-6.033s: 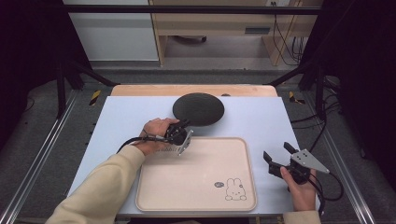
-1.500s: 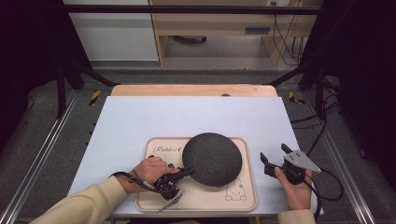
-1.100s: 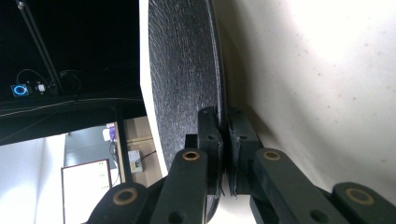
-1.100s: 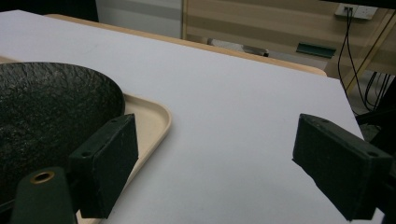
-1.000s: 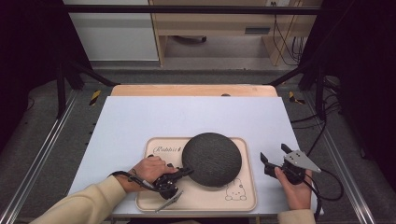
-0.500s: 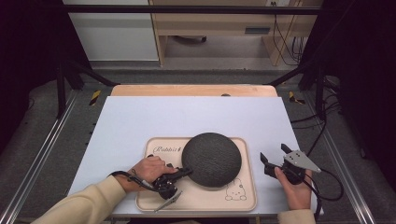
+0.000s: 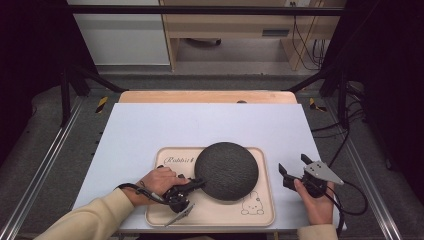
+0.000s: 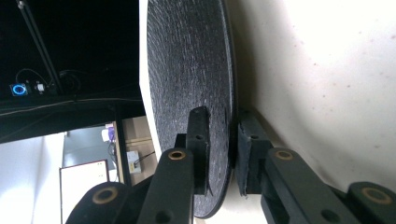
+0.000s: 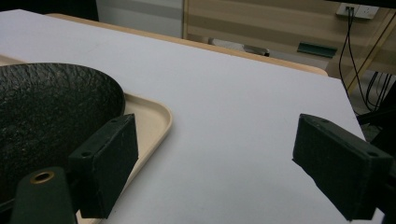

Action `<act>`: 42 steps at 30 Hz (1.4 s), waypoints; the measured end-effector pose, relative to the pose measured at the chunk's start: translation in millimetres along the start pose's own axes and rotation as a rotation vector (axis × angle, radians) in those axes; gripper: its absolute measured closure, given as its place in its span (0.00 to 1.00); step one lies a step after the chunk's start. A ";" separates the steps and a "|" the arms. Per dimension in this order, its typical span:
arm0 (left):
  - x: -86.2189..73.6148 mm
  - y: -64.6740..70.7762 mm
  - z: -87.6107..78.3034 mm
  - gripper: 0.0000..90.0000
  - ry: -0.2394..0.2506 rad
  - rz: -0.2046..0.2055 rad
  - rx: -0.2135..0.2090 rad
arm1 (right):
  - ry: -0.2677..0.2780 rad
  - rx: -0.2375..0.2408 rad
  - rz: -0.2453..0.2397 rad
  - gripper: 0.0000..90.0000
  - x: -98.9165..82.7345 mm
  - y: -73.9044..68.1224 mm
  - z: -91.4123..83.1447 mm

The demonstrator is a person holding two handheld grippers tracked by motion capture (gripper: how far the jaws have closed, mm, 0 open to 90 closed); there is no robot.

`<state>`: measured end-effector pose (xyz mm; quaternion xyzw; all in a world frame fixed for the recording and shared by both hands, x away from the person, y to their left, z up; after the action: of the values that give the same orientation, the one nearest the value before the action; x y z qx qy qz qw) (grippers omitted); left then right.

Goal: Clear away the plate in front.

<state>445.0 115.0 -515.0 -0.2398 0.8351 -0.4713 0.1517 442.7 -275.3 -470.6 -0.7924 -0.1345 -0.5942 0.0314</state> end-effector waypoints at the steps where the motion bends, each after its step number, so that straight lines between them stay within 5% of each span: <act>1: -0.7 -0.3 -0.9 0.85 -0.001 -0.005 0.002 | 0.002 -0.002 -0.005 0.16 0.0 0.4 0.0; 42: -20.6 0.8 -23.1 0.72 -0.040 -0.023 -0.008 | 0.006 0.002 -0.010 0.15 1.5 -0.2 -0.5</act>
<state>451.0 143.1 -503.3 -0.2595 0.8309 -0.4649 0.1620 442.6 -274.9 -469.1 -0.7899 -0.1390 -0.5965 0.0296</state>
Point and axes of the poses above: each handheld gripper's, and its own axes: z roughly forward along the jaws, x roughly out of its top, y roughly to its right, the point moved 2 cm from there along z, roughly forward along the jaws, and after that the axes turned 6 degrees about -x, right-handed, at the moved point
